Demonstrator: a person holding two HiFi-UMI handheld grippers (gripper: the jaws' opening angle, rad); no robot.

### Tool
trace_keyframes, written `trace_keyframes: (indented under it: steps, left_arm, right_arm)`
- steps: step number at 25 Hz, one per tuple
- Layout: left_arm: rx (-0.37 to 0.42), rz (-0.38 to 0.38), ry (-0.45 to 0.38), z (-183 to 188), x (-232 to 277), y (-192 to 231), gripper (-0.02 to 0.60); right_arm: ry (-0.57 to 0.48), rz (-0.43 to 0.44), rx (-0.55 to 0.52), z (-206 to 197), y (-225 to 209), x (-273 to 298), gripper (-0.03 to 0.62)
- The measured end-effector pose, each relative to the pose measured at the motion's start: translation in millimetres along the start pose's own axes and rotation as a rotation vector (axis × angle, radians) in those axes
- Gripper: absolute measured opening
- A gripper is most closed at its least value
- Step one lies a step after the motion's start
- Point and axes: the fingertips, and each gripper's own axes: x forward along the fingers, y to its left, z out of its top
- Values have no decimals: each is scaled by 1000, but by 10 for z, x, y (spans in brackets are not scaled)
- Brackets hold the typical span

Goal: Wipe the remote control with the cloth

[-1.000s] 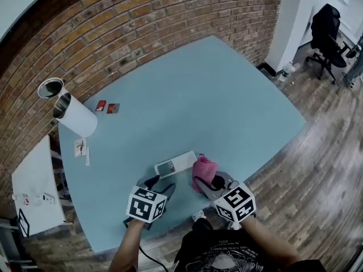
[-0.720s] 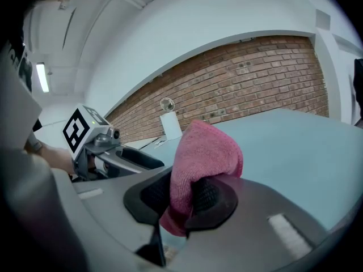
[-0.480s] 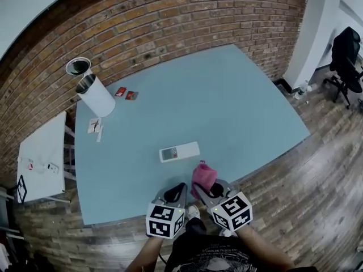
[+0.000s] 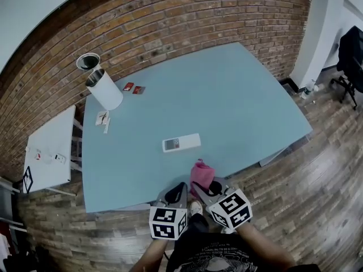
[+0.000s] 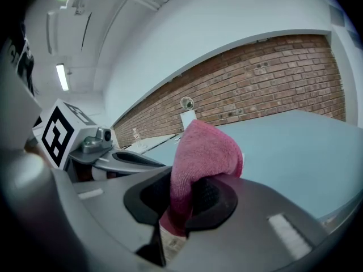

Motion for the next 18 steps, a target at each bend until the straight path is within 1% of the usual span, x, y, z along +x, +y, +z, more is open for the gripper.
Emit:
trace_keyframes:
  steps: [3,10,18]
  left_arm:
    - [-8,3,3,-19,-11,-33,2]
    - [13,-3,11,-14,36,-90,2]
    - [15,2,9,-21,71,-87,2]
  right_arm:
    - [2,2,4,-17,-6,-38,61]
    - [3,7,20,-27,-51,-76,61]
    - [14,11,19,-89,-72,-74,61]
